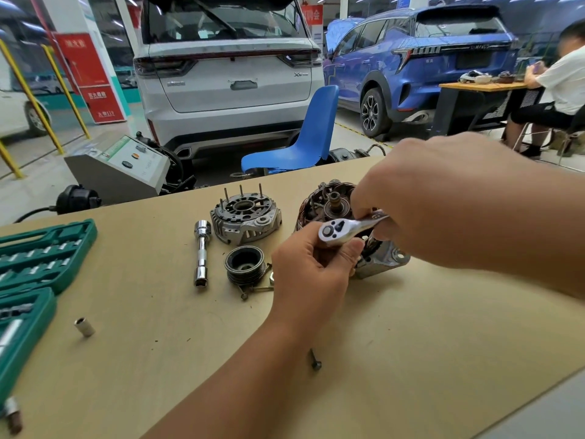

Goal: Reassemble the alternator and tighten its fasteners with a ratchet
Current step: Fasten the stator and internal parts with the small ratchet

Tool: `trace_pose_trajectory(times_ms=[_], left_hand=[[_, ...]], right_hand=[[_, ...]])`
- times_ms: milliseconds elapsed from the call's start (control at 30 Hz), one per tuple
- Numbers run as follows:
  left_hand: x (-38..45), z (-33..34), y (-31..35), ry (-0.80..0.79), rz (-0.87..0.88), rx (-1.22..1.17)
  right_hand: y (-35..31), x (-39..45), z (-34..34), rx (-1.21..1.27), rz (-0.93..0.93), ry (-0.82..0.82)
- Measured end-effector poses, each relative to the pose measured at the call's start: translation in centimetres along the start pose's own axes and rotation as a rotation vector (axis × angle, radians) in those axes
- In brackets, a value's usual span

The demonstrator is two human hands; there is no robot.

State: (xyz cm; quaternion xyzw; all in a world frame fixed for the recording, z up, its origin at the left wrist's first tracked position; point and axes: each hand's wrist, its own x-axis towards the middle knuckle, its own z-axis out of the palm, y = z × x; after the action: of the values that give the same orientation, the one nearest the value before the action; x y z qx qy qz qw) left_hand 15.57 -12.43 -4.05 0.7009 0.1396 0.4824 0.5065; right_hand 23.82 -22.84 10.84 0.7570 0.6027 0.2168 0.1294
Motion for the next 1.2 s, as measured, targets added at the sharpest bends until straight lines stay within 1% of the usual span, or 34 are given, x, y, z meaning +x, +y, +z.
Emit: trace_pose_trajectory(times_ms=[133, 200, 333, 567, 667, 733, 800, 833, 900, 967, 1067, 1200], left_hand=[[-0.2, 0.3, -0.4, -0.022, 0.032, 0.111], [-0.2, 0.3, -0.5, 0.0, 0.082, 0.208], [-0.3, 0.4, 0.0, 0.034, 0.179, 0.35], [-0.3, 0.3, -0.1, 0.046, 0.227, 0.374], [-0.3, 0.3, -0.2, 0.059, 0.192, 0.361], [-0.5, 0.3, 0.0, 0.063, 0.155, 0.354], [-0.6, 0.3, 0.1, 0.053, 0.068, 0.321], [-0.7, 0.3, 0.1, 0.043, 0.013, 0.296], [-0.7, 0.4, -0.1, 0.01, -0.05, 0.308], [-0.8, 0.6, -0.2, -0.042, -0.047, 0.378], [-0.9, 0.9, -0.3, -0.078, -0.035, 0.444], [-1.2, 1.6, -0.4, -0.002, -0.063, 0.483]], right_hand=[[1.0, -0.5, 0.0, 0.0, -0.008, 0.048], [1.2, -0.7, -0.1, -0.004, -0.009, 0.041], [1.4, -0.8, -0.2, 0.015, -0.027, 0.09], [1.0, 0.1, 0.3, 0.026, 0.045, 0.227], [0.8, 0.7, 0.4, 0.051, 0.035, 0.258], [0.7, 0.8, 0.6, 0.022, 0.033, 0.27], [0.8, 0.7, 0.6, -0.03, 0.047, 0.243], [0.9, 0.5, 0.4, -0.021, 0.062, 0.204], [1.3, -0.2, 0.0, 0.046, 0.083, 0.095], [2.0, -1.0, -0.1, 0.15, 0.109, 0.031], [3.4, -2.0, 0.6, 0.303, 0.187, 0.066], [4.5, -2.7, 1.1, 0.478, 0.272, 0.06]])
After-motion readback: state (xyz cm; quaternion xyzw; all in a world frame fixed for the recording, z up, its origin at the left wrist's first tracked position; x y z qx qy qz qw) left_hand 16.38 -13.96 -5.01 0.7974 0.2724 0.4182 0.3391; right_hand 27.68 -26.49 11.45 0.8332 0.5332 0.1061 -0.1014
